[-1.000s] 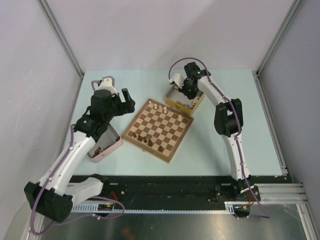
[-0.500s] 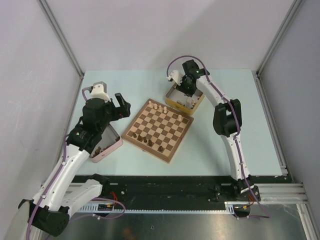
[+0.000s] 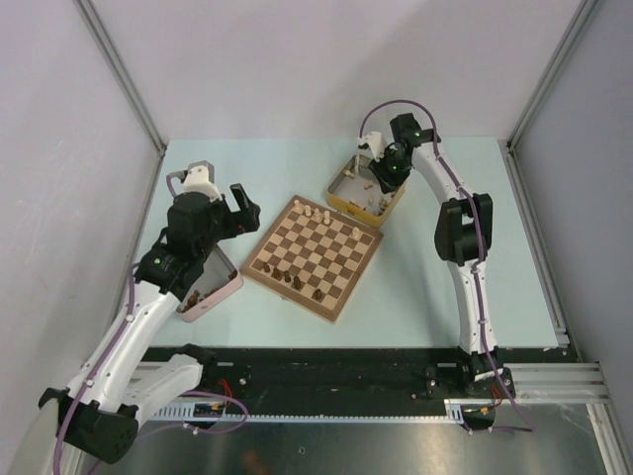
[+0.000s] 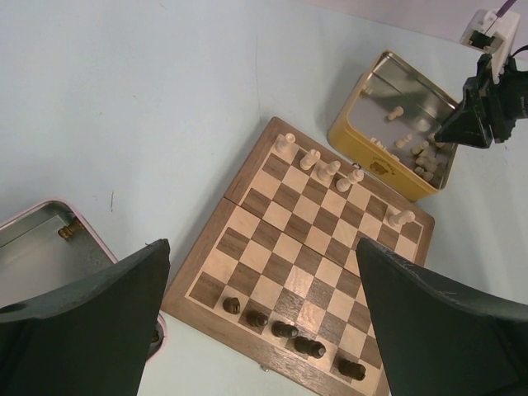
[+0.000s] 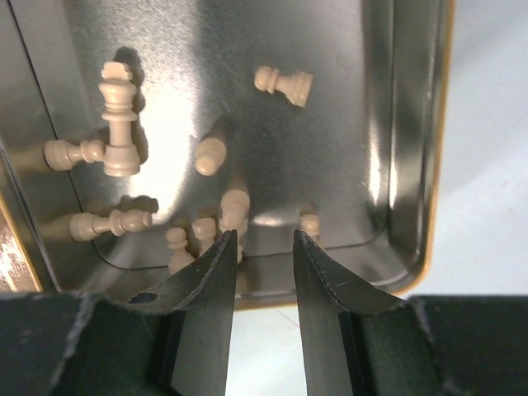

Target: Set up the chess pieces on the board

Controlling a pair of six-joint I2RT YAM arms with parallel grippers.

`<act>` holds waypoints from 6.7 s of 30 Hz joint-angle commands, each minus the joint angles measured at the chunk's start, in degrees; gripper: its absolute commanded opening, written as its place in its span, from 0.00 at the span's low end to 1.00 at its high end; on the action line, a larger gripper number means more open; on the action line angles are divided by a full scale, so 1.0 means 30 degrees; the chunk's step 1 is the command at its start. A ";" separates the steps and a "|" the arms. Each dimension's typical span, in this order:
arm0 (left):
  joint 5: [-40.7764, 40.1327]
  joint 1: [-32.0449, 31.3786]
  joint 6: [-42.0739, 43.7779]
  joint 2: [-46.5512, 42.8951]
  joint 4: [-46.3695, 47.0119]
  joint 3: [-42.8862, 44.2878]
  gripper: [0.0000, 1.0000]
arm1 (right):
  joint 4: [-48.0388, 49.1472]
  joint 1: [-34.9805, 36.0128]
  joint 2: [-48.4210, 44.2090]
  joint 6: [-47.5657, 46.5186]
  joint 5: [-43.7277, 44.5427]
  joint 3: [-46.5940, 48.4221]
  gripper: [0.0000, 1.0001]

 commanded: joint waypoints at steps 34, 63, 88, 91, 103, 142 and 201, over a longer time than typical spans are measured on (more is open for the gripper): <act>0.0373 0.0267 -0.0601 -0.0541 0.0371 0.0233 1.00 | 0.1187 0.0234 -0.2493 0.1268 -0.3528 0.0359 0.09; 0.1486 0.1030 -0.1100 -0.0980 0.0488 -0.0616 1.00 | 0.1537 0.5038 -0.9643 0.0477 -0.6637 -1.0570 0.10; 0.1838 0.1205 -0.1481 -0.1801 0.0459 -0.1759 1.00 | 0.2475 0.6328 -0.9262 0.0743 -0.2184 -1.1829 0.12; 0.1896 0.1205 -0.1480 -0.1801 0.0459 -0.1847 1.00 | 0.2591 0.6328 -0.9526 0.0741 -0.1745 -1.2530 0.12; 0.2013 0.1235 -0.1364 -0.1596 0.0459 -0.1847 1.00 | 0.4144 0.6182 -0.9615 0.1414 0.0569 -1.4232 0.13; 0.2160 0.1352 -0.1158 -0.1156 0.0488 -0.1788 1.00 | 0.3735 0.5596 -0.8618 0.1796 0.0015 -1.4643 0.17; 0.2336 0.1586 -0.1158 -0.1947 0.0488 -0.1525 1.00 | 0.2534 0.3867 -1.1460 0.2967 -0.6430 -1.2914 0.53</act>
